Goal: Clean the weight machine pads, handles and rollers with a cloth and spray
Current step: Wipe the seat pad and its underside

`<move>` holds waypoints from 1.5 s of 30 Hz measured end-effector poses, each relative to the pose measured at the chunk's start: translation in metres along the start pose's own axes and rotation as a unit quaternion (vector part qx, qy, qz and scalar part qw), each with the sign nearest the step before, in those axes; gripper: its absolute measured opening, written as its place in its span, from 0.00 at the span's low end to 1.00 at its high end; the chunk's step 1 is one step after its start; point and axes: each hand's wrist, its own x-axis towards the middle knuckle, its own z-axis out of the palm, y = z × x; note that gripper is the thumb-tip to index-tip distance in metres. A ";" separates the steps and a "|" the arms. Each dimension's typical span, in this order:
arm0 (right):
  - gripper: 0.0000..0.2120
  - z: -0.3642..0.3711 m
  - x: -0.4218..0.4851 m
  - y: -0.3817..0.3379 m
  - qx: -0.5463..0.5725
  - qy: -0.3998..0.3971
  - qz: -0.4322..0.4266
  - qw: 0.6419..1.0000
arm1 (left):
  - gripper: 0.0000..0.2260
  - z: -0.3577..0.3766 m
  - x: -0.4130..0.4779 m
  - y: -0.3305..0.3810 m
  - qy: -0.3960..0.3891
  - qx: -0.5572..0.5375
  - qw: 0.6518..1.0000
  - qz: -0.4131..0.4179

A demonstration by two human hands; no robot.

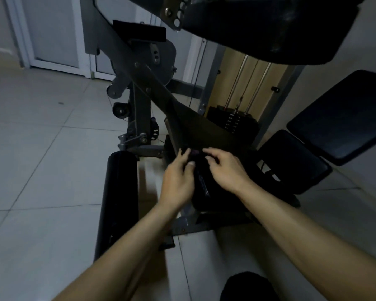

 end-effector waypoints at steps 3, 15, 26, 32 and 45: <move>0.18 -0.011 -0.025 0.012 -0.018 -0.016 -0.037 0.999 | 0.18 -0.006 0.054 -0.004 -0.016 -0.011 0.998 -0.063; 0.22 -0.014 -0.025 0.036 0.008 -0.109 -0.104 0.989 | 0.18 0.007 0.051 0.014 0.031 0.017 0.997 -0.067; 0.22 0.000 -0.021 0.045 0.032 -0.083 -0.132 0.987 | 0.18 0.057 -0.101 0.045 0.175 0.001 0.984 -0.037; 0.18 -0.014 -0.052 0.014 0.208 -0.055 -0.224 0.951 | 0.24 0.025 -0.150 0.053 0.287 -0.143 0.936 -0.142; 0.36 0.166 -0.199 0.002 0.555 -0.561 0.363 0.495 | 0.21 -0.061 -0.264 -0.012 0.205 0.116 0.937 -0.257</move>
